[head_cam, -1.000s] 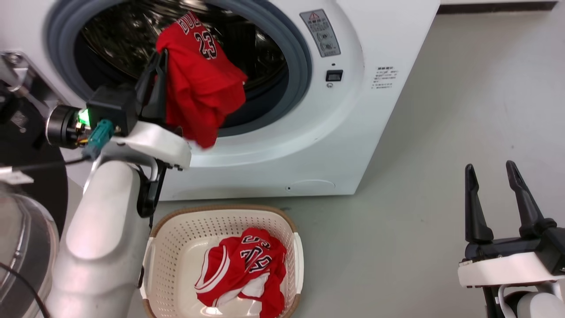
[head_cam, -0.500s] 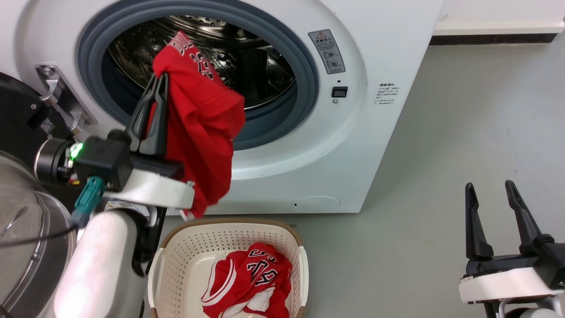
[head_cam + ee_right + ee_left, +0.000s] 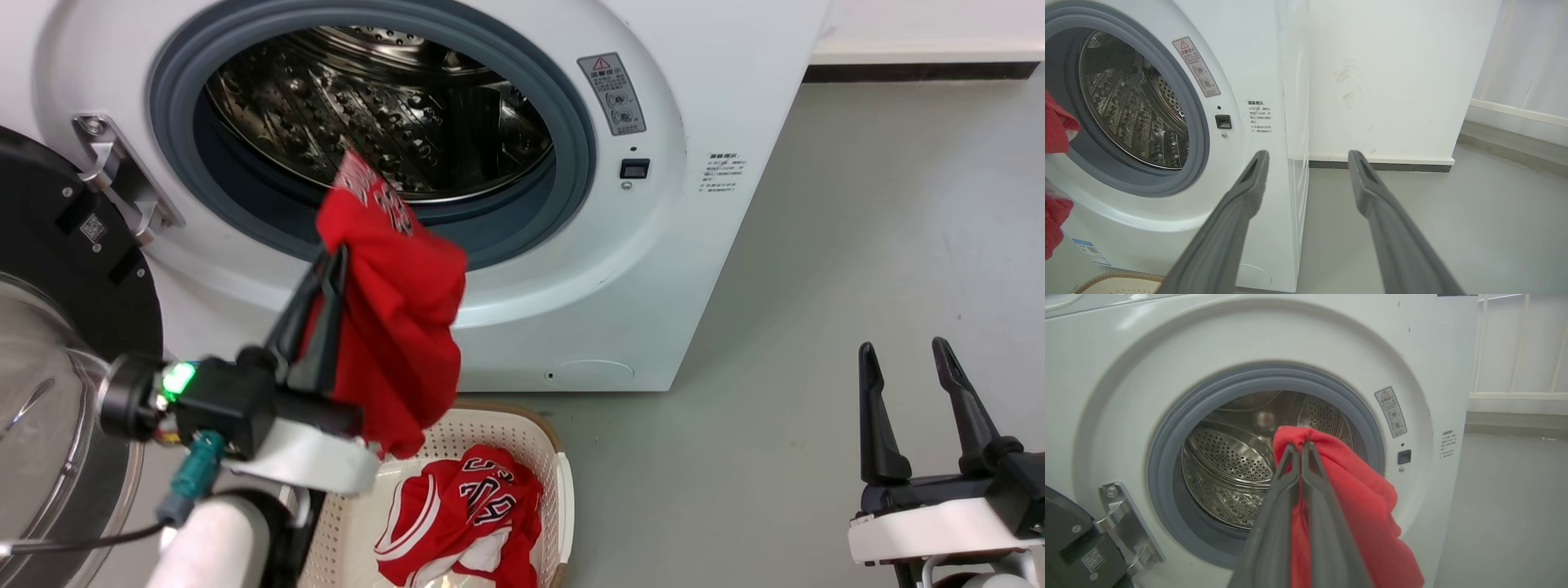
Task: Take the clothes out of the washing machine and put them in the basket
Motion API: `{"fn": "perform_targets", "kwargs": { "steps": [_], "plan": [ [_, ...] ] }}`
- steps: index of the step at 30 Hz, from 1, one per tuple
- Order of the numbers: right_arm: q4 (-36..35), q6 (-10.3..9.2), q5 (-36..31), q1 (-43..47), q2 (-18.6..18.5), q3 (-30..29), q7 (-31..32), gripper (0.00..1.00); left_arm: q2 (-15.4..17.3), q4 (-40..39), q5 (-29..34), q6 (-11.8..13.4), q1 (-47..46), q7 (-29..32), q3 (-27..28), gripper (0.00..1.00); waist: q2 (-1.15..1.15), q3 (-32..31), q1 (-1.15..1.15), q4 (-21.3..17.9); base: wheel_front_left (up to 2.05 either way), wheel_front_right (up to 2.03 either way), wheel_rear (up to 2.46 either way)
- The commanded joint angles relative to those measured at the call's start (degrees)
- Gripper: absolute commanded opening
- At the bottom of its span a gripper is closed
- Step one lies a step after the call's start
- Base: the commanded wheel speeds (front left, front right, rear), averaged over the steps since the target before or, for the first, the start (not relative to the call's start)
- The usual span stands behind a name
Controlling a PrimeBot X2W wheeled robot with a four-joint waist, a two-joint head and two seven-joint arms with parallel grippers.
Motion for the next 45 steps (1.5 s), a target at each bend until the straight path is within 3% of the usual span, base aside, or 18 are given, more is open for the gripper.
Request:
{"fn": "perform_targets", "kwargs": {
  "steps": [1, 9, 17, 35, 45],
  "plan": [
    [-0.3, -0.04, -0.07, -0.41, 0.04, -0.02, -0.1, 1.0, 0.02, 0.44, -0.51, 0.1, 2.2, -0.05, -0.71, 0.0, 0.0, 0.79, 0.0, -0.07, 0.0, 0.0, 0.0],
    [-0.84, -0.04, -0.86, -2.19, 0.04, -0.8, -0.1, 1.0, -1.98, 5.4, -2.34, 0.3, 6.34, -1.46, -2.23, 0.0, 0.0, 4.48, 0.0, -0.08, 0.0, 0.0, 0.0],
    [-2.03, -0.04, -1.44, -6.27, 0.04, -0.56, -0.11, 1.0, -3.95, 21.73, -5.64, -2.24, 3.97, -4.59, -2.73, 0.0, 0.0, 11.91, 0.0, -1.21, 0.0, 0.0, 0.0],
    [-4.54, -0.04, -0.04, -15.13, 0.05, -0.77, -0.11, 1.0, -8.95, 67.79, -6.45, -6.19, -18.91, -9.08, -3.41, 0.0, 0.0, 30.69, 0.0, -5.64, 0.0, 0.0, 0.0],
    [-5.3, -0.04, 2.08, -18.72, 0.05, -0.35, -0.11, 1.0, -9.22, 81.98, -7.5, -6.59, -28.21, -5.92, -3.55, 0.0, 0.0, 37.41, 0.0, -7.9, 0.0, 0.0, 0.0]
  ]
}}
